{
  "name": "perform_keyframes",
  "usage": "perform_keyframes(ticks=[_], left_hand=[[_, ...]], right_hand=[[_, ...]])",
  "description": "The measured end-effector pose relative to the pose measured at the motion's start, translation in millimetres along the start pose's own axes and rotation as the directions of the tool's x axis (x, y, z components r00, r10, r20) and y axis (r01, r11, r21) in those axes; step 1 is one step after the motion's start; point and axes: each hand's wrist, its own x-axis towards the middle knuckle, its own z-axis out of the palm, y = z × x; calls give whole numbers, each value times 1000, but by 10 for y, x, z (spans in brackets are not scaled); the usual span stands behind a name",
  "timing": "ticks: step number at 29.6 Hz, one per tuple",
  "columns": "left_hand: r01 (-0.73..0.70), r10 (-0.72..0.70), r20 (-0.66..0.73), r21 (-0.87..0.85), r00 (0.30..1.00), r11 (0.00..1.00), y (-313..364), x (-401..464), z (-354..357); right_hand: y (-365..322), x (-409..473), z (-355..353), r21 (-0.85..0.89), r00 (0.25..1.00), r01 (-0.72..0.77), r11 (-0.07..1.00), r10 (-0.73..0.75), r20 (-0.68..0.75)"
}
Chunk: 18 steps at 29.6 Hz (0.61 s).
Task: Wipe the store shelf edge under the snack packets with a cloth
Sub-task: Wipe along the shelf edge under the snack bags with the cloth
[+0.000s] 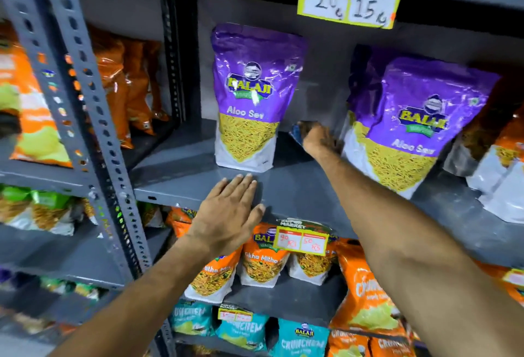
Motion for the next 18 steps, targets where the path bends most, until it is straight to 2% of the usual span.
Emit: perform_keyframes(ticks=[4, 7, 12, 18], left_hand=[[0, 0, 13, 6, 1000, 1000, -20, 8, 16], [0, 0, 21, 4, 1000, 1000, -21, 9, 16], [-1, 1, 27, -7, 1000, 1000, -19, 3, 16], [-2, 2, -2, -31, 1000, 1000, -10, -13, 11]], right_hand=[[93, 238, 285, -17, 998, -19, 1000, 20, 62], [134, 269, 411, -69, 998, -32, 997, 35, 51], [120, 86, 320, -10, 995, -89, 996, 89, 38], [126, -270, 231, -111, 995, -97, 989, 98, 8]])
